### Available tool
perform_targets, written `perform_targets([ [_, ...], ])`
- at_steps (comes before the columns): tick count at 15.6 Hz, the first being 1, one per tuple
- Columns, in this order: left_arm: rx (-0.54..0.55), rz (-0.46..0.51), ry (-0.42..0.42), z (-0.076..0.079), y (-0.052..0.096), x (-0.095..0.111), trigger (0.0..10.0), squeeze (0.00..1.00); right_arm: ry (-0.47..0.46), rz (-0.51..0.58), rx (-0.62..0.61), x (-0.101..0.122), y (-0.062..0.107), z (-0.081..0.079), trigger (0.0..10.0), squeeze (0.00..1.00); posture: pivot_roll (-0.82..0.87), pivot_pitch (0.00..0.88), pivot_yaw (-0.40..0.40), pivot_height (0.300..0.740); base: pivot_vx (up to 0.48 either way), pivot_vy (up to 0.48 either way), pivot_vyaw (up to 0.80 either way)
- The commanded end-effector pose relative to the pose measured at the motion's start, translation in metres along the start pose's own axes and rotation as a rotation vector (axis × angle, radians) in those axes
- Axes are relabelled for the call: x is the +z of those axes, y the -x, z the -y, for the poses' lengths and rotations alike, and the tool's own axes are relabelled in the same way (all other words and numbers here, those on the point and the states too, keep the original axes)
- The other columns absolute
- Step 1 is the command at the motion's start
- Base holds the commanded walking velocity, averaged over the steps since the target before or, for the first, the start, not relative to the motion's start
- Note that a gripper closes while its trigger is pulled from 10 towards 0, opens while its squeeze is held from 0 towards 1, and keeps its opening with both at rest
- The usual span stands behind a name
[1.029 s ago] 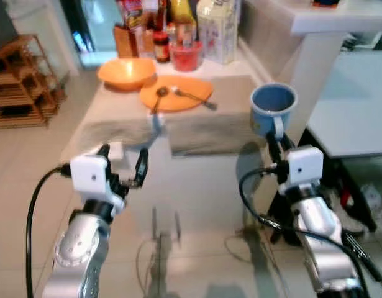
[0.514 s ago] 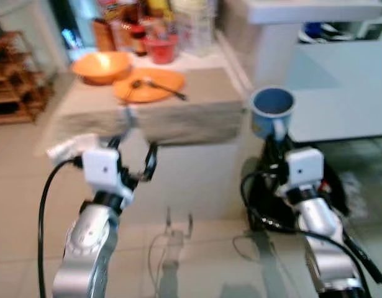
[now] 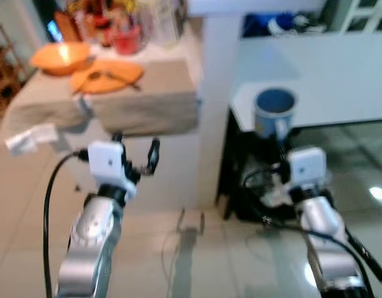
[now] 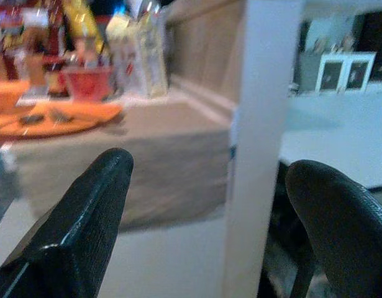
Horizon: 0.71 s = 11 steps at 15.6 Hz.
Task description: Setting the table
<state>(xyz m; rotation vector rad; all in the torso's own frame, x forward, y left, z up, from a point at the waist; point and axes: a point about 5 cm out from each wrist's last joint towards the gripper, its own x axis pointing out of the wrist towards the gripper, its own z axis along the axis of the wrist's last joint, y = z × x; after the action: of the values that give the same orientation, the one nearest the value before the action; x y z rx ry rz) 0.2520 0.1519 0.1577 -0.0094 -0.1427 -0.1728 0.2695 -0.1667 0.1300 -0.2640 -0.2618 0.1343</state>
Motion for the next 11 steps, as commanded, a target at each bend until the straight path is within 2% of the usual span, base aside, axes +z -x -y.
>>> perform_targets([
  [1,0.026,-0.030,-0.012,-0.0060,-0.0006,-0.0056,10.0,0.00,-0.011,0.025,0.019,0.0045,-0.0030,-0.0067,0.0,0.00,-0.06,0.000,0.051,0.740,0.000,-0.439,0.00],
  [11,0.029,-0.039,-0.008,0.0005,-0.0087,-0.0102,10.0,0.00,0.001,0.024,0.044,0.0048,-0.0026,-0.0058,0.0,0.00,-0.08,0.000,0.036,0.740,0.000,-0.439,0.00],
])
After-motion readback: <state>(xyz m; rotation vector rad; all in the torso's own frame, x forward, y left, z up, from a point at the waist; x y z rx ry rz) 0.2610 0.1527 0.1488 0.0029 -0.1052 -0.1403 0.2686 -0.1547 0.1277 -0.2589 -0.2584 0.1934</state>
